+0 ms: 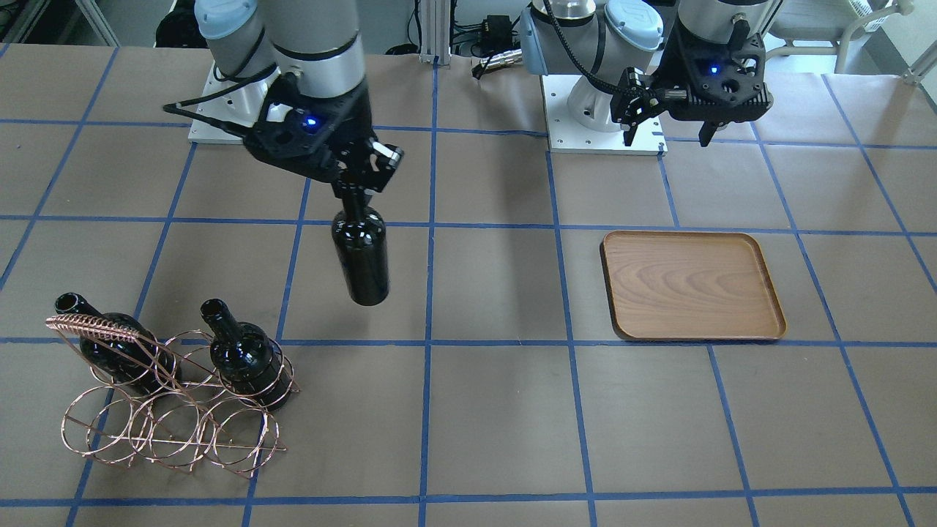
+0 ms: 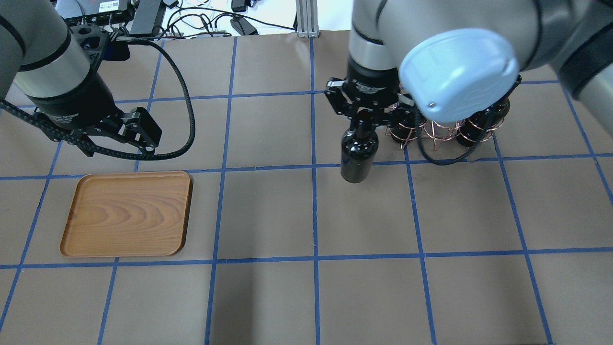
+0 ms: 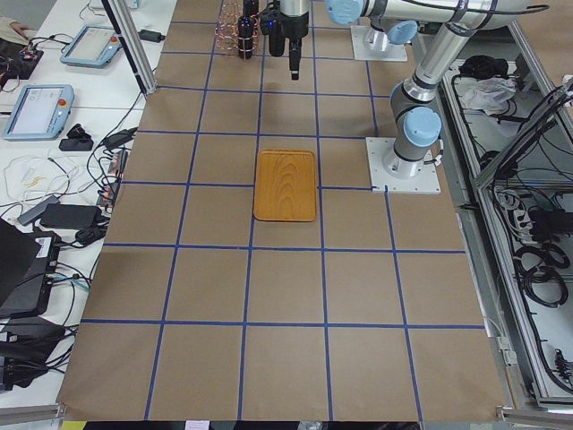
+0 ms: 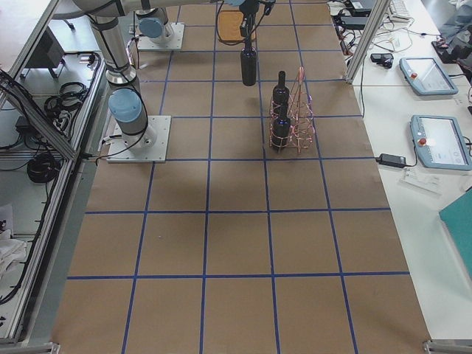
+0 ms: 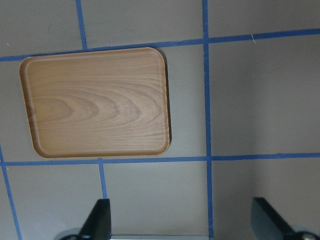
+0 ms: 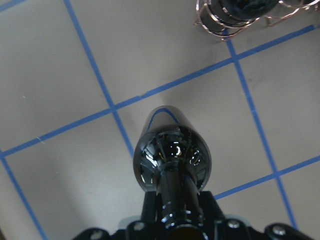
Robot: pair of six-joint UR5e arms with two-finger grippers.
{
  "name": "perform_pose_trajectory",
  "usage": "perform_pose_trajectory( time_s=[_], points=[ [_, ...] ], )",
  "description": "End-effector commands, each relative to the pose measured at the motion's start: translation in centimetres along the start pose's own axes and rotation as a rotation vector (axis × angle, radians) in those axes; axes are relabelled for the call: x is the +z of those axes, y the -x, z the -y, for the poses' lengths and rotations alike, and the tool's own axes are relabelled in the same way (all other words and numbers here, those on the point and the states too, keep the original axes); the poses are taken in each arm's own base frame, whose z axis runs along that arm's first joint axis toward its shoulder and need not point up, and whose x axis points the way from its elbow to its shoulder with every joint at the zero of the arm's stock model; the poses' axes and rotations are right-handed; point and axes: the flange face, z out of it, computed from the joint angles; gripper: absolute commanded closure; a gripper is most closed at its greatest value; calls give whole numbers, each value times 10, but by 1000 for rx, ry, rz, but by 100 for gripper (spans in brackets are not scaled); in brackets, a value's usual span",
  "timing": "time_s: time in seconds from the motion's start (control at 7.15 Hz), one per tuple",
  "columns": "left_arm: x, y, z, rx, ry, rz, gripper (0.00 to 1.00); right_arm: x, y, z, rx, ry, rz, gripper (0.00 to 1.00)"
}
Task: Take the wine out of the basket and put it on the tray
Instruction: 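Lift the bottle out of the rack and carry it toward the tray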
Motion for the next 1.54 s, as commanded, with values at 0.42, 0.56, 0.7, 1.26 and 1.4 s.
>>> perform_pose_trajectory(
  time_s=[0.42, 0.56, 0.7, 1.26, 1.4],
  points=[
    [-3, 49, 6, -62, -32, -8, 0, 46, 110, -42, 116, 21, 24, 81],
    [-3, 47, 5, -57, -31, -7, 0, 52, 110, -43, 111, 29, 15, 72],
    [-4, 47, 5, -56, -32, -4, 0, 59, 108, -46, 110, 33, 9, 63],
    [8, 51, 11, -51, 4, 0, 0, 53, 104, -44, 88, 22, 17, 0],
    [12, 49, 14, -44, 7, -11, 0, 25, 87, -32, -11, -12, 49, 0]
  ],
)
